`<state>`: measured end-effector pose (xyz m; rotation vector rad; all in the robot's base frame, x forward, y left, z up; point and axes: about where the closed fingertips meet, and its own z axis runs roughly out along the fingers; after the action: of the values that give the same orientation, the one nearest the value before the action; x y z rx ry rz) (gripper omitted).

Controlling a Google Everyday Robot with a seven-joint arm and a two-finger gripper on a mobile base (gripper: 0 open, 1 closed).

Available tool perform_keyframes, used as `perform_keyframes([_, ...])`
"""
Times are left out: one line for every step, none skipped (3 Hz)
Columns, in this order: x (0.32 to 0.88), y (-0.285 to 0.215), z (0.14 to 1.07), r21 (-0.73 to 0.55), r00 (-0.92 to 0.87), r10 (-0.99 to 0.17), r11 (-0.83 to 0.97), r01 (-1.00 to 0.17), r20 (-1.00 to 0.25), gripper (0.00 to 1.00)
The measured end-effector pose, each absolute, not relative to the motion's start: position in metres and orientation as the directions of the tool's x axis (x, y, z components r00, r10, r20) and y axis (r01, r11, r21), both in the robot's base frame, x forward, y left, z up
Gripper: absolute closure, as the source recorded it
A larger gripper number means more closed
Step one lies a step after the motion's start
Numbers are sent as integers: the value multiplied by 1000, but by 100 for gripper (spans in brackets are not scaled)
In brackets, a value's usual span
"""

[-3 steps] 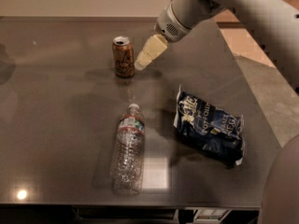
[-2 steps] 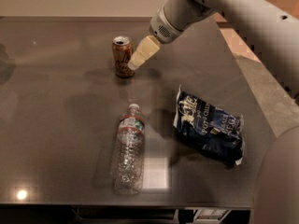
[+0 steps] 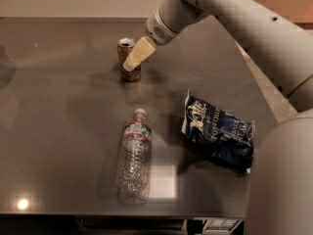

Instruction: Pick orange can

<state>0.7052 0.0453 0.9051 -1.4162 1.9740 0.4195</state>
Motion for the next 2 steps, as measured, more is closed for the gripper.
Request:
perform_keyframes([710,56,904,-110,-192,-705,359,-927,-682,3])
perform_keyframes([711,61,904,-107,-192,-702,358,-928,-685,3])
